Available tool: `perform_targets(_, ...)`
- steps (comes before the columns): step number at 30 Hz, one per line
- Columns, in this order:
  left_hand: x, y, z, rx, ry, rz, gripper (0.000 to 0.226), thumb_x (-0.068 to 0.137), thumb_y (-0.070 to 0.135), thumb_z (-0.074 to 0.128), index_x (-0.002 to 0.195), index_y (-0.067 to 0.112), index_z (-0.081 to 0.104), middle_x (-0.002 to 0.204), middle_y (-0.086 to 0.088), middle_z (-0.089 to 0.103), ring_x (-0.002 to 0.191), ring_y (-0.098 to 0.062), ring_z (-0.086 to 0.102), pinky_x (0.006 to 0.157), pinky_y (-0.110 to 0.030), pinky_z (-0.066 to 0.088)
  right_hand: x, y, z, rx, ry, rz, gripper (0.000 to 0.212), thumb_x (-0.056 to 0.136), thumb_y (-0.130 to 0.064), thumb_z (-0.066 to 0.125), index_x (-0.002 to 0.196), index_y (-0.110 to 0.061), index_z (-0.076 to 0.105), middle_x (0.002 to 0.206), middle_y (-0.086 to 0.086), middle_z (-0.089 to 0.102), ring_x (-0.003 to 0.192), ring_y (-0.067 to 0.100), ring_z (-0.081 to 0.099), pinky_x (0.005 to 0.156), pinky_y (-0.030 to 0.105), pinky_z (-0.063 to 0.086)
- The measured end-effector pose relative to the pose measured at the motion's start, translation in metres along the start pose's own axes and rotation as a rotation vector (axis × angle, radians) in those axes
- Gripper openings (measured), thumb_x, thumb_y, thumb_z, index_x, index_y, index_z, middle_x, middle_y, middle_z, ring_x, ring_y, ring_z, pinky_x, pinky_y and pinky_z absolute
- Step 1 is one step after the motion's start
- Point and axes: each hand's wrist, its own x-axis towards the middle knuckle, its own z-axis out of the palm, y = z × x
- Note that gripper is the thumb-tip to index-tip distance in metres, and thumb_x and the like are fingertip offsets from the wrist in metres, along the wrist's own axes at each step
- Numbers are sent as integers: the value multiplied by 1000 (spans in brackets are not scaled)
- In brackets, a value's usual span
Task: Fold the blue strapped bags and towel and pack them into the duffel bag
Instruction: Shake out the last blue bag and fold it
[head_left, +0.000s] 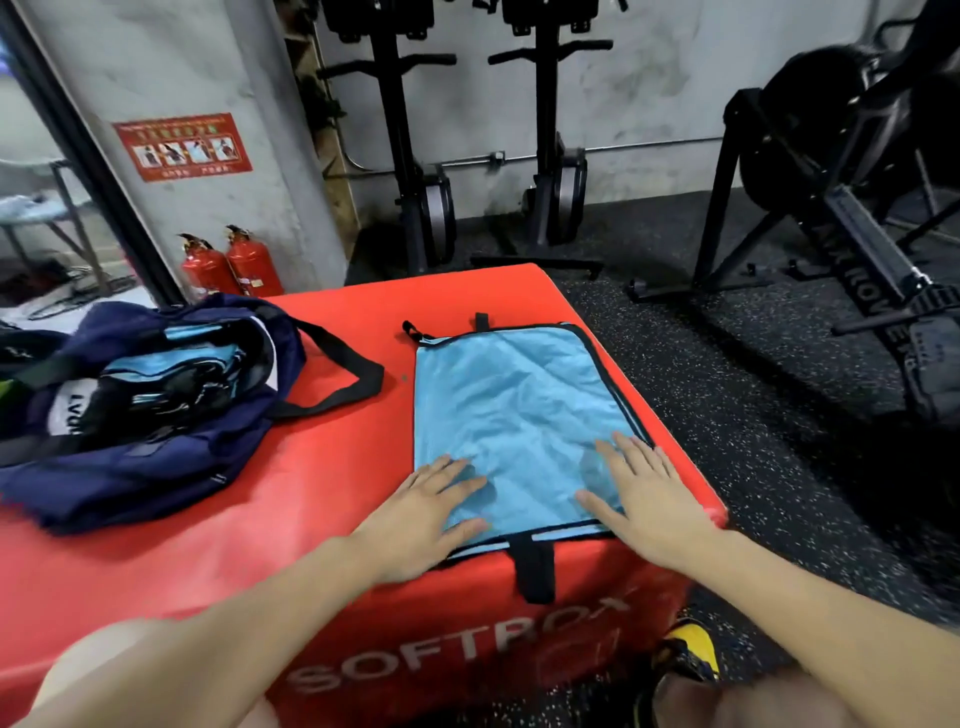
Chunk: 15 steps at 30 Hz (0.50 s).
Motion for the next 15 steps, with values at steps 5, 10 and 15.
perform_targets(5, -26, 7, -3, -90, 209, 65, 56, 95, 65, 44, 125, 23, 68, 121, 7, 61, 117, -11, 51, 106, -33, 42, -22, 27, -11, -7, 141, -209, 79, 90, -80, 25, 127, -23, 64, 135, -1, 57, 125, 24, 54, 103, 42, 47)
perform_targets(10, -46, 22, -8, -143, 180, 38, 70, 88, 73, 45, 125, 18, 69, 124, 6, 62, 120, -8, 51, 106, -9, 29, -45, 33, -22, -9, 27, -224, 68, 85, -74, 49, 133, -28, 61, 128, -12, 56, 124, 12, 48, 108, 25, 36)
perform_targets(15, -56, 28, -5, -69, 133, 19, 67, 79, 62, 71, 129, 17, 66, 126, 4, 63, 121, -11, 49, 108, -15, 31, -49, 32, -22, 138, 7, -175, 50, 83, -36, 79, 129, -20, 66, 120, -8, 59, 122, 13, 51, 101, 13, 28)
